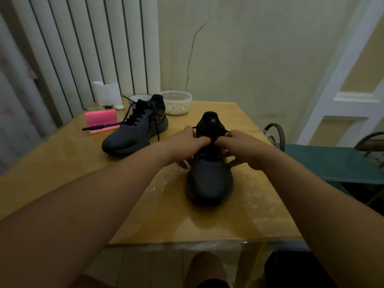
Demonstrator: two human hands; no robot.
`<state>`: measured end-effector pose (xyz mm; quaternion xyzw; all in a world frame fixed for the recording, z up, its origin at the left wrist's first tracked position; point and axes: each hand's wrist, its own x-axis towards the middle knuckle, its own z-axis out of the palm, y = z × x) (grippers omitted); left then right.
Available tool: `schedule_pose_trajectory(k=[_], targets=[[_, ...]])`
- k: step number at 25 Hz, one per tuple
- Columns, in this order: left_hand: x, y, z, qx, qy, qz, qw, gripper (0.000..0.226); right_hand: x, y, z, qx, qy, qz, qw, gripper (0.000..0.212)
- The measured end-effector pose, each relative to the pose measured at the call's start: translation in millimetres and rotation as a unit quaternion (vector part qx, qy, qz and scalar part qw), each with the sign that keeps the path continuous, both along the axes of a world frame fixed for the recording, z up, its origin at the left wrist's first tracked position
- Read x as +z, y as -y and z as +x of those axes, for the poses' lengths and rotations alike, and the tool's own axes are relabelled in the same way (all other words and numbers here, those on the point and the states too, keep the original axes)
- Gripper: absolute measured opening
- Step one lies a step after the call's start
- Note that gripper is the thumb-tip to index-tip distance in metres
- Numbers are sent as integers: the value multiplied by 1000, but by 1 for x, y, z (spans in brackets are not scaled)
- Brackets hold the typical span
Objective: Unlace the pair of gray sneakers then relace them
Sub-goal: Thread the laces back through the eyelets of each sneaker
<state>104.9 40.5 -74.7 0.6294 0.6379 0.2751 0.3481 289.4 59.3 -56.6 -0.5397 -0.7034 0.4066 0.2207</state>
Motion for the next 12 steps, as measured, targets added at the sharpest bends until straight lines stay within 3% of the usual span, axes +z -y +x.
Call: schedule_pose_trajectory(k=[5, 8, 12], targets=[[-8, -6, 6, 21, -39, 39, 998, 47, -6, -2, -7, -16, 112, 118, 987, 25], [-5, -9, 7, 1, -156, 88, 984, 40, -8, -5, -11, -25, 154, 130, 979, 24], [-4, -8, 4, -28, -185, 94, 978, 32, -3, -4, -14, -1, 199, 133, 971, 21]])
